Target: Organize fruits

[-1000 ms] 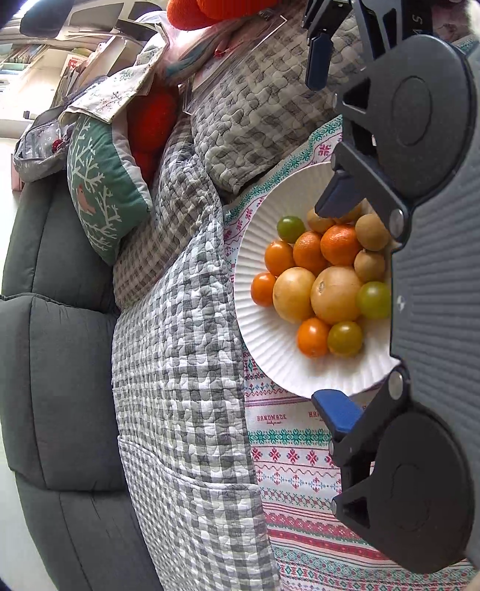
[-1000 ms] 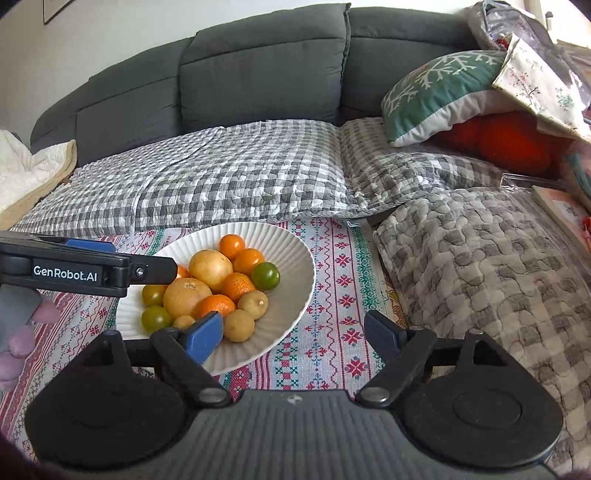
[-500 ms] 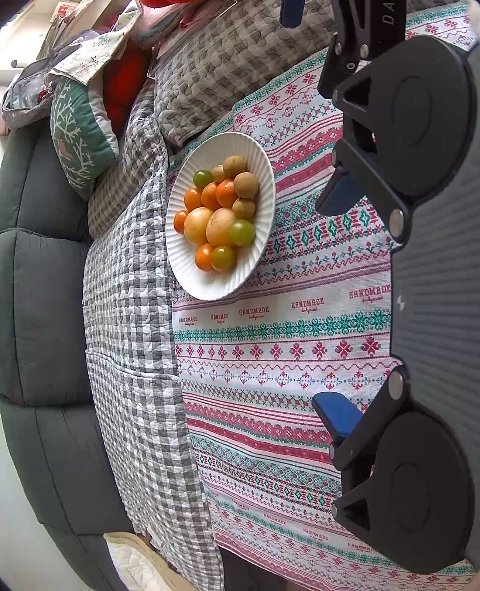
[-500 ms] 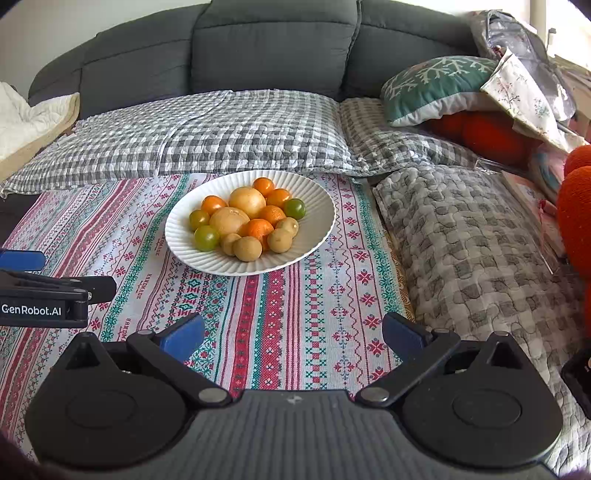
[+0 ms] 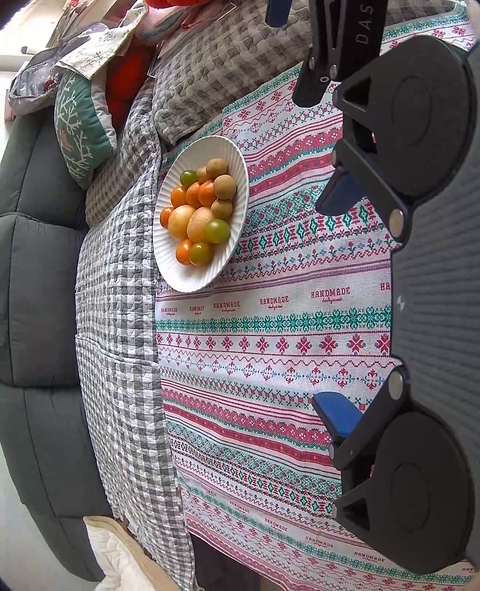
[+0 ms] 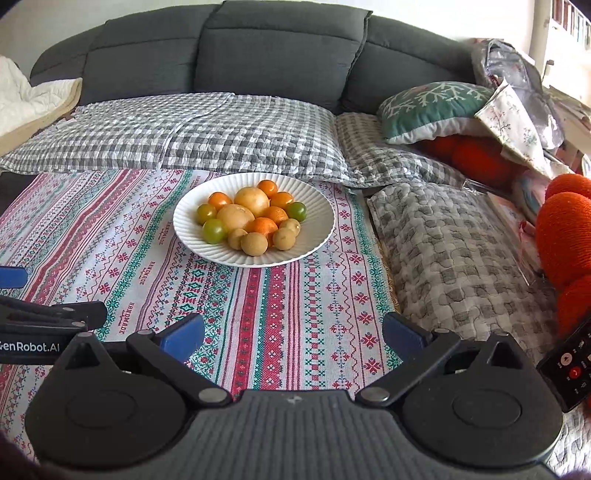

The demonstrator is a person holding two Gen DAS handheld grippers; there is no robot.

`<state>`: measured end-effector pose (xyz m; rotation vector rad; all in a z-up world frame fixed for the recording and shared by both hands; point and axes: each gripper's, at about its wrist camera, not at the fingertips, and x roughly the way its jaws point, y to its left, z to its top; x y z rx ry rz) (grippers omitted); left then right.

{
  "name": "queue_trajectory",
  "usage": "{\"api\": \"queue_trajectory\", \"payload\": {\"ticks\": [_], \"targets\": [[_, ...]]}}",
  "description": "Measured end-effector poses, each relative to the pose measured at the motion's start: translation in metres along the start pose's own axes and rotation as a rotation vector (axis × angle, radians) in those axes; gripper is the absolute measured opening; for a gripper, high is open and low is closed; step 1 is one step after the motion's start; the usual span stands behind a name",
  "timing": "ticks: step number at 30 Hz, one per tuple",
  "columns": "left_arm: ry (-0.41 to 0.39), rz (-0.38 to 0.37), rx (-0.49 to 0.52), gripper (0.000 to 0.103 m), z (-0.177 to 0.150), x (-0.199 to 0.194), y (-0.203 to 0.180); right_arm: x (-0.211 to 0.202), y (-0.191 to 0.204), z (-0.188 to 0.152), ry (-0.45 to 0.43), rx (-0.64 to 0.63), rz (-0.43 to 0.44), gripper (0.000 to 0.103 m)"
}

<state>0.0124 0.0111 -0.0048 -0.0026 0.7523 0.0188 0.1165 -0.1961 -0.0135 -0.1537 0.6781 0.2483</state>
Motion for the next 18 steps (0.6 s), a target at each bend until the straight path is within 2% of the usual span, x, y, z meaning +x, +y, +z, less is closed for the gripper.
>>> {"api": "queue_trajectory", "payload": {"ticks": [4,18], "targets": [[-0.014,-0.002,-0.008,0.098,0.0003,-0.0041,-0.0013,0.0044,0.0001,-0.0003,0.021,0.032,-0.003,0.103],[-0.032,0.018,-0.003,0.098,0.0,-0.0094,-0.0012,0.0039,0.0057,-0.0016,0.02,0.011,-0.016,0.103]]}}
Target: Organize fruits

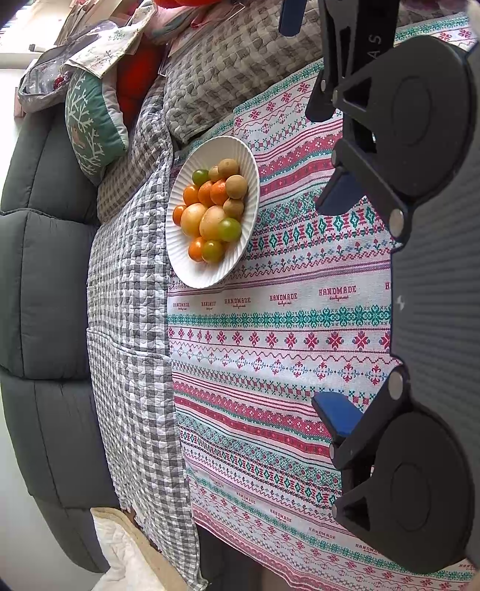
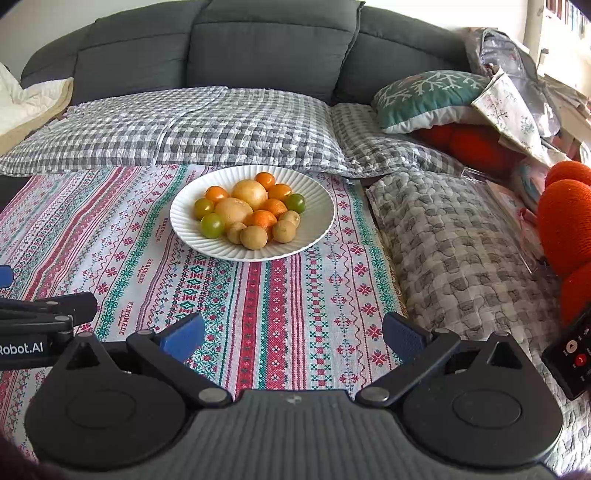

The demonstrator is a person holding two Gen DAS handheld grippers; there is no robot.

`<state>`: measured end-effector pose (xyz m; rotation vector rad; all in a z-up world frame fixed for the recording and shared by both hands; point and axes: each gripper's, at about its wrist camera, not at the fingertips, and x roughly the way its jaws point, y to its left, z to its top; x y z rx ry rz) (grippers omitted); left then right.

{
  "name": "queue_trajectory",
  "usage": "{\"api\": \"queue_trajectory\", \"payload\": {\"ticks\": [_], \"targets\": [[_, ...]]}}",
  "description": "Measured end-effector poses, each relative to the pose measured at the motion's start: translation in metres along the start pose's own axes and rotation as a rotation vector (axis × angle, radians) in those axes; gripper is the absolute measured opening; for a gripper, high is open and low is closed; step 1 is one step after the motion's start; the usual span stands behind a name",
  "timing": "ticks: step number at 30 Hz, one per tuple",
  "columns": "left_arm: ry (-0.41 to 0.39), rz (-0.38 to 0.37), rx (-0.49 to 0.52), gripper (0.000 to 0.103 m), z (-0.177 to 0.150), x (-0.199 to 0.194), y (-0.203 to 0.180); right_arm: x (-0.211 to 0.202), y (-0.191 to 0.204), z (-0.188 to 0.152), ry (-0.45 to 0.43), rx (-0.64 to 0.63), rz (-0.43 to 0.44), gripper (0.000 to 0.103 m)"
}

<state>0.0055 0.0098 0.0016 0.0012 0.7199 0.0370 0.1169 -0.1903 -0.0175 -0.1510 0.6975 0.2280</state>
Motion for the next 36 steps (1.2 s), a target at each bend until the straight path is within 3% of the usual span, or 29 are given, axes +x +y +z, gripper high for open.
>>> {"api": "queue_trajectory", "payload": {"ticks": [36], "targets": [[0.01,-0.01,-0.017,0.098,0.0018,-0.0007,0.0038,0.0011,-0.0005,-0.0003,0.003,0.005,-0.004,0.103]]}}
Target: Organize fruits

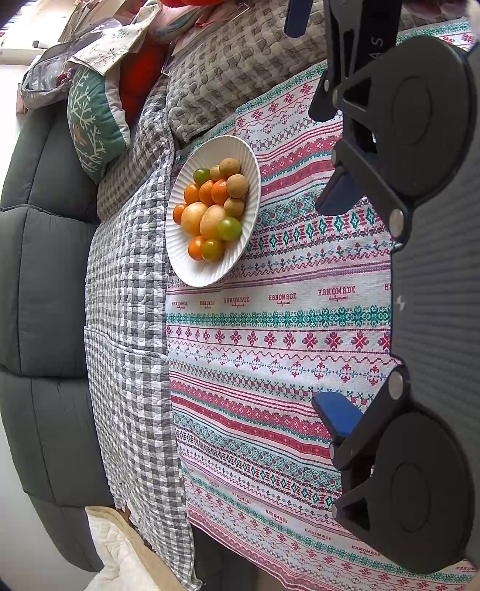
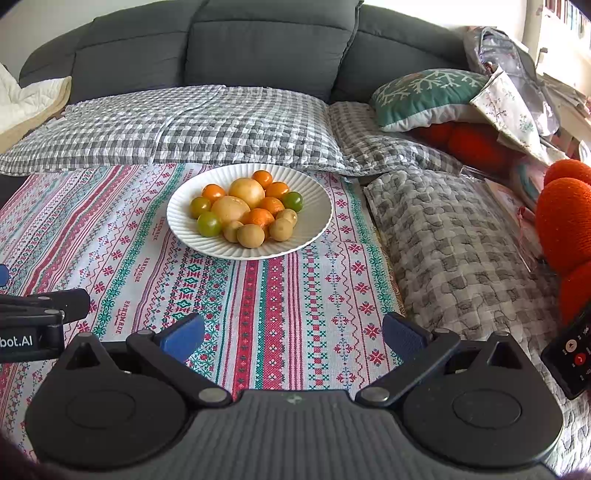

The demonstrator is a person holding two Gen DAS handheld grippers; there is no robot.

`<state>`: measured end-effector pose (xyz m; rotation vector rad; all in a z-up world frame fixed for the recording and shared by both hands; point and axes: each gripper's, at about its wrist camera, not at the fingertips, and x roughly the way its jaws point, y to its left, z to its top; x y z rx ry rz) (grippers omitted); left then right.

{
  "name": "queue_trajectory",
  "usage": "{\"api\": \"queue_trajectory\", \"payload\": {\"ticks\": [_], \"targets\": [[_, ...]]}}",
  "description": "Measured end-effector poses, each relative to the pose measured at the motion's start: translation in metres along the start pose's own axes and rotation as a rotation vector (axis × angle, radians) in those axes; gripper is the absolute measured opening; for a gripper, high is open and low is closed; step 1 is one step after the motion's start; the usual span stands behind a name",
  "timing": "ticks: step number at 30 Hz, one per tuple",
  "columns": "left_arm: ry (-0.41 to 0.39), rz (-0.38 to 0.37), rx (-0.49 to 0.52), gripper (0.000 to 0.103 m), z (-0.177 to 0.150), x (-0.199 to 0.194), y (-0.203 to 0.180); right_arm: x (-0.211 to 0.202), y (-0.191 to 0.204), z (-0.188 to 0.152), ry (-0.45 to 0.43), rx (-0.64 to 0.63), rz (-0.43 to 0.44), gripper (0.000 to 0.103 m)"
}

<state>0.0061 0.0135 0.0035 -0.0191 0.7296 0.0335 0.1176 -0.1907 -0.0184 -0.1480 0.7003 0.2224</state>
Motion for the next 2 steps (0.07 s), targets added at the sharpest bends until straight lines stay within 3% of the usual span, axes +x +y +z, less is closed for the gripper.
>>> {"api": "queue_trajectory", "payload": {"ticks": [2], "targets": [[0.003,-0.002,0.0,0.098,0.0001,0.0001,0.0003,0.0,0.0,0.0,-0.001,0.001,0.0,0.103]]}}
